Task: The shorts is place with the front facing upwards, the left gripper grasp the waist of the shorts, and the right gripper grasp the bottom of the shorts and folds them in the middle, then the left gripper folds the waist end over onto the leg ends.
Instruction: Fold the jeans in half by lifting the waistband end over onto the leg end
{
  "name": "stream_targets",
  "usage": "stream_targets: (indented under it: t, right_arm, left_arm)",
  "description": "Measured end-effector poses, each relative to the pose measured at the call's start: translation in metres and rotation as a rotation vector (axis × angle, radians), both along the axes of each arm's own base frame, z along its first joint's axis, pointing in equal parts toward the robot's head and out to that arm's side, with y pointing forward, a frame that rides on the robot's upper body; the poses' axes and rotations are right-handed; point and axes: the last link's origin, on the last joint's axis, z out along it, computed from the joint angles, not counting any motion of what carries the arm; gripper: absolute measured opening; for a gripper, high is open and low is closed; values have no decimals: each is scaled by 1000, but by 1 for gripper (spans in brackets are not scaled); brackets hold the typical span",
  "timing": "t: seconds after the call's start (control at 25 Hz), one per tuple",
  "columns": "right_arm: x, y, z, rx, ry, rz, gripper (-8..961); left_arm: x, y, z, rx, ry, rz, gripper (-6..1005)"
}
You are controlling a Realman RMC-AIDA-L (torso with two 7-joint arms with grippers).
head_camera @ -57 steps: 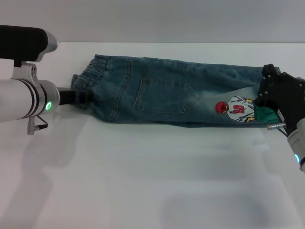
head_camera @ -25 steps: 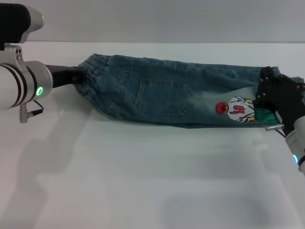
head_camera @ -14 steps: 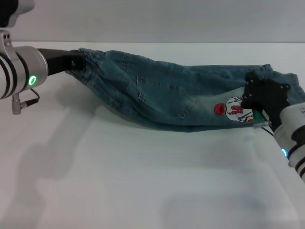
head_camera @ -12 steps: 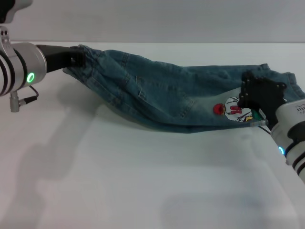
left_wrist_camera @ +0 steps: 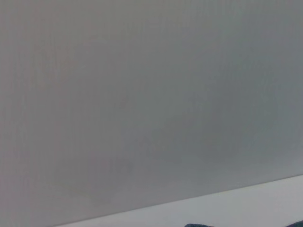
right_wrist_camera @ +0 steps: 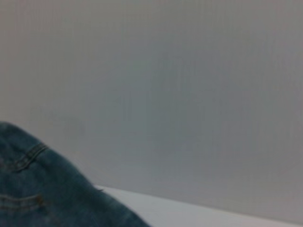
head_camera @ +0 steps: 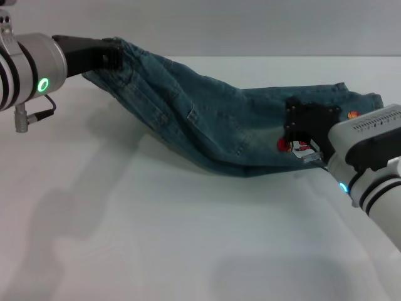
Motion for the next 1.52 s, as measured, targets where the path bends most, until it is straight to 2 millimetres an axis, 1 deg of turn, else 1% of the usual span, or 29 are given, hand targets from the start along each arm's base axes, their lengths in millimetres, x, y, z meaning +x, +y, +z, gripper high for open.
stream_targets:
  t: [0.16, 0.36, 0.56, 0.76, 0.84, 1.24, 1.52]
  right_arm:
    - [-2, 5, -5, -41, 31, -20, -1]
    - [-4, 5, -8, -56, 30, -17, -2]
    - [-14, 5, -18, -111, 54, 6, -2]
    - [-25, 3, -30, -174, 68, 35, -2]
    - [-27, 3, -31, -183, 70, 35, -2]
    - [-38, 5, -42, -249, 57, 39, -2]
    - [-56, 0, -55, -318, 63, 92, -2]
  left_arm:
    - [9, -3, 3, 1, -1, -24, 49]
    - [21, -8, 3, -2, -5, -63, 49]
    - [34, -12, 3, -3, -11, -105, 48]
    - [46, -18, 0, -17, -14, -144, 48]
    - [50, -20, -2, -23, -15, -159, 48]
    - [59, -26, -4, -29, -22, -191, 48]
    - [63, -30, -10, -47, -25, -207, 48]
